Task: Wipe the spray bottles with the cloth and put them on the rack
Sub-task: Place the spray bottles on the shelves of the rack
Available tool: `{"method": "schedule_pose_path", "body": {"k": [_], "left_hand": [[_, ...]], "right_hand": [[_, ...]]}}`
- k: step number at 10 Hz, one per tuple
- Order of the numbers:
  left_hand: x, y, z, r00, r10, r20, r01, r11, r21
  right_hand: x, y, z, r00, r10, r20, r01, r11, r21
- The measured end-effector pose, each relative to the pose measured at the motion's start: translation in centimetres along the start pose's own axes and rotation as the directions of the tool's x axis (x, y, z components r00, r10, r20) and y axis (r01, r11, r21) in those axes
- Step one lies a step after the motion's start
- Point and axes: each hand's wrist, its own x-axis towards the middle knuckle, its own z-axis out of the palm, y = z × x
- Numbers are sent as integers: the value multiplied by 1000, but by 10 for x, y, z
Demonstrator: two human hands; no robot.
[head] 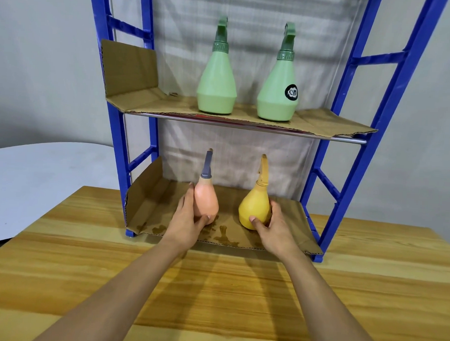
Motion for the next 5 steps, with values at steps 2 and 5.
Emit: {"method": "schedule_pose_path", "body": {"k": [2, 5], "left_hand": [[3, -3, 0, 999, 6, 35, -6, 1000, -7], [-6, 2, -4, 998, -20, -55, 19, 999, -27]], "right_hand": [[1, 1, 2, 1000, 2, -3, -2, 1000, -2], [-9, 3, 7, 989, -86, -116, 78, 994, -70]]}}
